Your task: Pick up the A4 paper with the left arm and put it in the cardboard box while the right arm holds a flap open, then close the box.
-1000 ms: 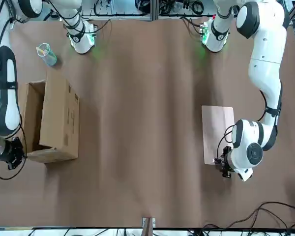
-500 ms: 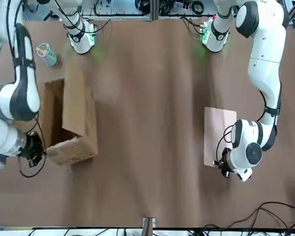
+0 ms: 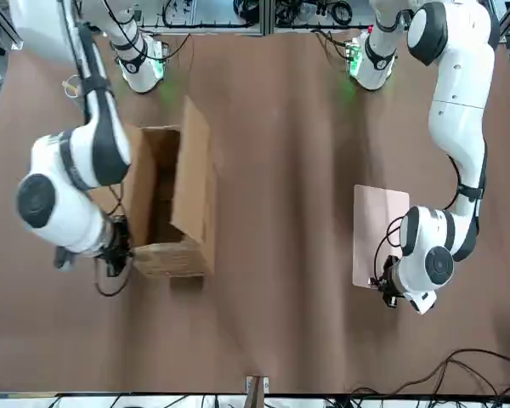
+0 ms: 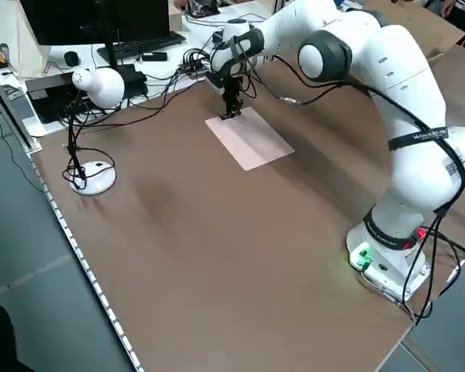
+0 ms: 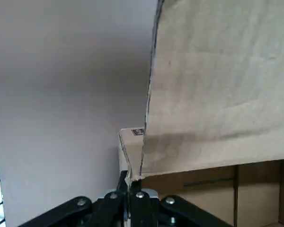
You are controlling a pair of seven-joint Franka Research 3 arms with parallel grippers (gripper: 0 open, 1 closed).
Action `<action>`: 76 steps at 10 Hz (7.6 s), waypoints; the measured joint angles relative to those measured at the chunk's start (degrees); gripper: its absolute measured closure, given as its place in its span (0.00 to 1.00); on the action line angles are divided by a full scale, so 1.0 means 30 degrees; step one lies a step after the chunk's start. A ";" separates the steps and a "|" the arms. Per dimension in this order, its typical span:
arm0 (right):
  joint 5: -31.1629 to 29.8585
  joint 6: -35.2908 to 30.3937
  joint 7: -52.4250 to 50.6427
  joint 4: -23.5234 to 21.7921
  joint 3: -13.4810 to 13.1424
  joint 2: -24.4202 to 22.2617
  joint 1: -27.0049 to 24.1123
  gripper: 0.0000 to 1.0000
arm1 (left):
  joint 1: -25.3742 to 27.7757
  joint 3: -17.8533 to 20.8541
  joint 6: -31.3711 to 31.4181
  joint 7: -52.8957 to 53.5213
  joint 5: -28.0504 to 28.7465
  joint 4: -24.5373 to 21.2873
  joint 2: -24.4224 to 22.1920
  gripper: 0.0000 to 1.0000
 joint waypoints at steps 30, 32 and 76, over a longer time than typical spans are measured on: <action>-0.1140 0.2248 0.5400 0.4133 -0.0060 0.4241 0.5900 0.00 | -0.4619 -0.0822 -1.1448 -0.4771 -0.3936 0.2545 -0.9895 0.70; -0.1140 0.0247 0.5388 0.4769 0.0043 0.3424 0.6495 0.00 | -0.5266 -0.0829 -1.1521 -0.5138 -0.4782 0.2673 -1.0534 0.70; -0.1057 -0.7981 -3.4430 0.4810 0.0392 -0.1881 -0.5525 0.00 | -1.1186 0.0074 -0.0311 -0.7437 -0.5587 0.3015 -0.5709 0.70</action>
